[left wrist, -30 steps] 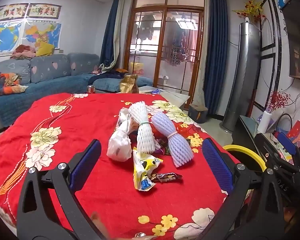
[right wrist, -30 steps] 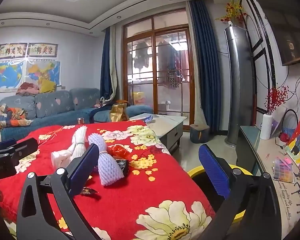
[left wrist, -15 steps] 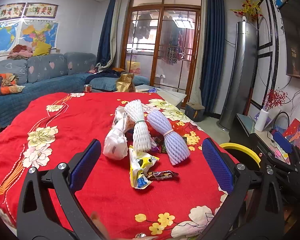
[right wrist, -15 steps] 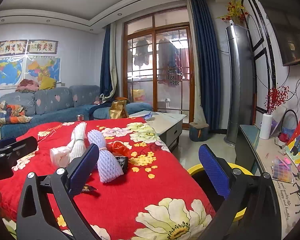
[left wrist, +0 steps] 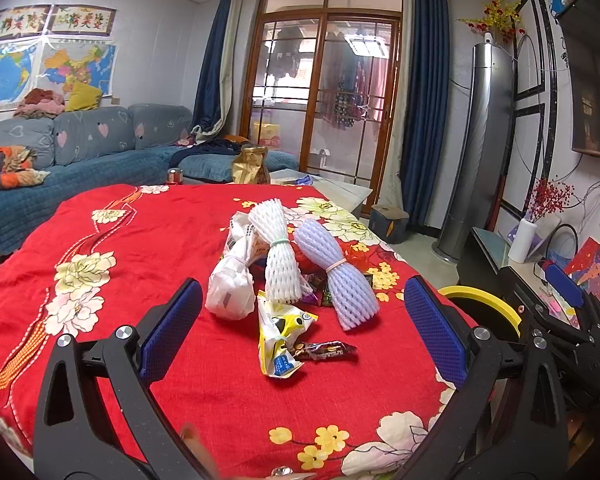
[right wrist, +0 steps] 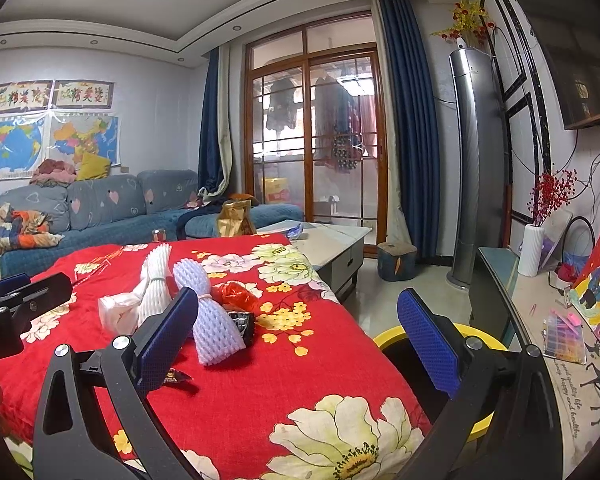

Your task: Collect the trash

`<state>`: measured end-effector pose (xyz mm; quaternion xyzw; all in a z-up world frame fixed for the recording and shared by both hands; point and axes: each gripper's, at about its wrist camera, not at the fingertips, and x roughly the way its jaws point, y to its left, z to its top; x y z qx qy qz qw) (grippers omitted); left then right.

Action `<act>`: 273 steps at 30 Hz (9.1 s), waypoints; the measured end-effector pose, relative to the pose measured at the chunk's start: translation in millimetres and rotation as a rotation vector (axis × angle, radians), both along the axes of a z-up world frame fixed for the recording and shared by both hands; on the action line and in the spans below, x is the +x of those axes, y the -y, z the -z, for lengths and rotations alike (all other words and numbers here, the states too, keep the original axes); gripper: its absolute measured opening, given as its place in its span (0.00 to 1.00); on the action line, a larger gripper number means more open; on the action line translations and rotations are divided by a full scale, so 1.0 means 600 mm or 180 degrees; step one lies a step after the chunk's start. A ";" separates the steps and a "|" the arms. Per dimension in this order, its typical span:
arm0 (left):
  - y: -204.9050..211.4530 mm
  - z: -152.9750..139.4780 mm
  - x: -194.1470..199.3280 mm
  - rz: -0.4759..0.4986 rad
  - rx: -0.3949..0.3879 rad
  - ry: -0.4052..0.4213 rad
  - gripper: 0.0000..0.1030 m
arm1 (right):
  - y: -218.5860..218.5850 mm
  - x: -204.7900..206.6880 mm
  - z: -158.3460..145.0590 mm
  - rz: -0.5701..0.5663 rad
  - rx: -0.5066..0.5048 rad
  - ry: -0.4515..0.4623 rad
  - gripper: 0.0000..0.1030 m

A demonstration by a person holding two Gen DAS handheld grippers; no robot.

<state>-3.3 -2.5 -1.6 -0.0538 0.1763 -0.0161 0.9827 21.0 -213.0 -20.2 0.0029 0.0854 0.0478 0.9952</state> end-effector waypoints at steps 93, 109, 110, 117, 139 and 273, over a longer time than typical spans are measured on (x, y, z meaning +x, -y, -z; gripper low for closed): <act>-0.144 0.124 0.237 -0.0017 -0.1002 -0.1359 0.48 | -0.134 0.240 0.081 -0.1015 -0.0255 -0.1541 0.30; -0.199 0.058 0.173 -0.0395 -0.0937 -0.0938 0.35 | -0.112 0.205 0.050 -0.0988 -0.0066 -0.1439 0.29; -0.204 0.051 0.168 -0.0410 -0.0956 -0.0905 0.35 | -0.110 0.203 0.047 -0.0988 -0.0059 -0.1427 0.29; -0.194 0.008 0.145 -0.0332 -0.0881 -0.0702 0.35 | -0.098 0.193 0.032 -0.0951 0.0004 -0.1365 0.29; -0.042 -0.007 0.150 0.0334 -0.0581 -0.0719 0.35 | 0.029 0.185 -0.003 -0.0485 0.0244 -0.1247 0.29; -0.021 0.009 0.199 0.0246 -0.0719 -0.0473 0.89 | 0.035 0.131 -0.023 -0.0555 0.0249 -0.1192 0.76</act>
